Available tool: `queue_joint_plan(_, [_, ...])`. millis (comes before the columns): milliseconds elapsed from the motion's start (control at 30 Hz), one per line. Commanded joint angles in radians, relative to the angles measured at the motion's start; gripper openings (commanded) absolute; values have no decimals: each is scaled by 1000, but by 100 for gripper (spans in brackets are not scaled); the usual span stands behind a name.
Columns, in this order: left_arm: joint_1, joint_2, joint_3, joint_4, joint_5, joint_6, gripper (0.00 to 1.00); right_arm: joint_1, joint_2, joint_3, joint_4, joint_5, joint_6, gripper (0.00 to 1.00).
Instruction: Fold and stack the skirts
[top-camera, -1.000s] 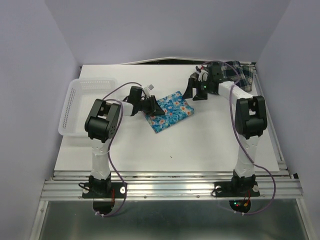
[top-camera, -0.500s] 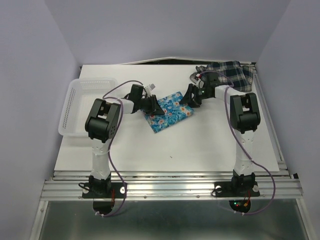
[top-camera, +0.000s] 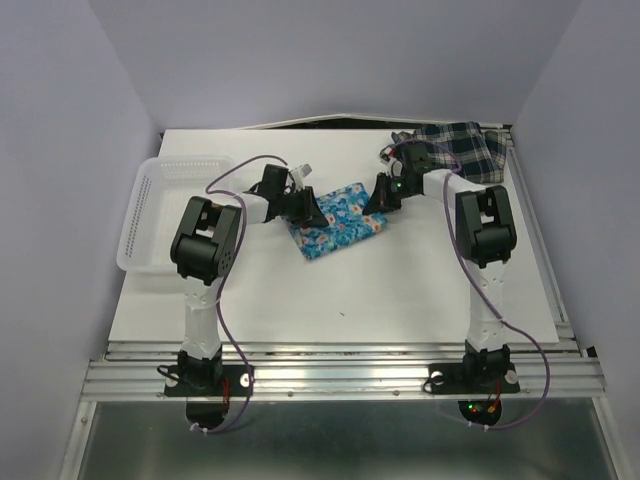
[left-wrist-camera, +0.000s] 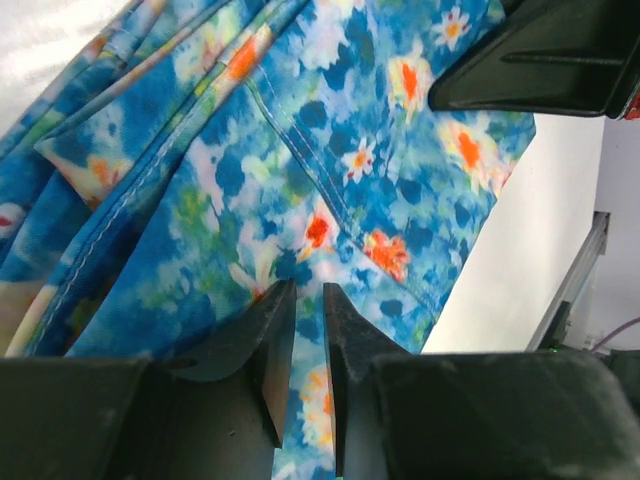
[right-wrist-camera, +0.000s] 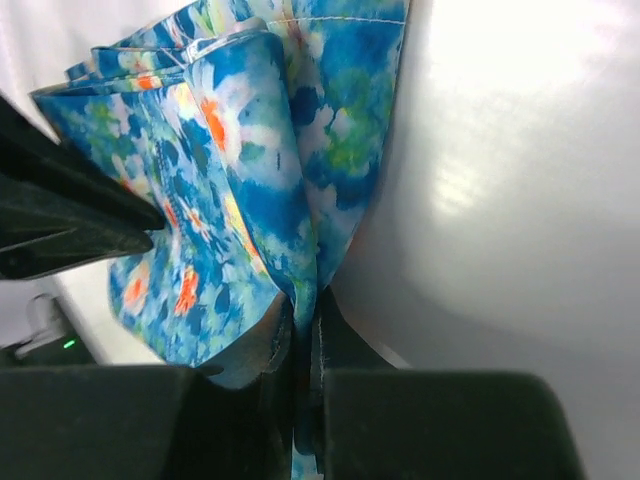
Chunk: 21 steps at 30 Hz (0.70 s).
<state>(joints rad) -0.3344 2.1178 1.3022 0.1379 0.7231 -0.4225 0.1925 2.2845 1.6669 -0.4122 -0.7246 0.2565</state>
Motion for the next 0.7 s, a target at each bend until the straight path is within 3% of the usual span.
queue_joint_plan(0, [3, -62, 61, -55, -76, 140, 38, 7, -69, 106, 18, 163, -132, 1])
queue_joint_plan(133, [3, -105, 150, -180, -108, 253, 58, 7, -83, 204, -8, 250, -244, 0])
queue_joint_plan(233, [3, -137, 215, -257, -131, 344, 67, 7, -79, 289, -42, 307, -327, 1])
queue_joint_plan(300, [0, -177, 218, -264, -143, 375, 96, 7, -71, 323, -46, 327, -359, 1])
queue_joint_plan(667, [-18, -326, 149, -219, -197, 409, 98, -5, -48, 560, -106, 401, -519, 1])
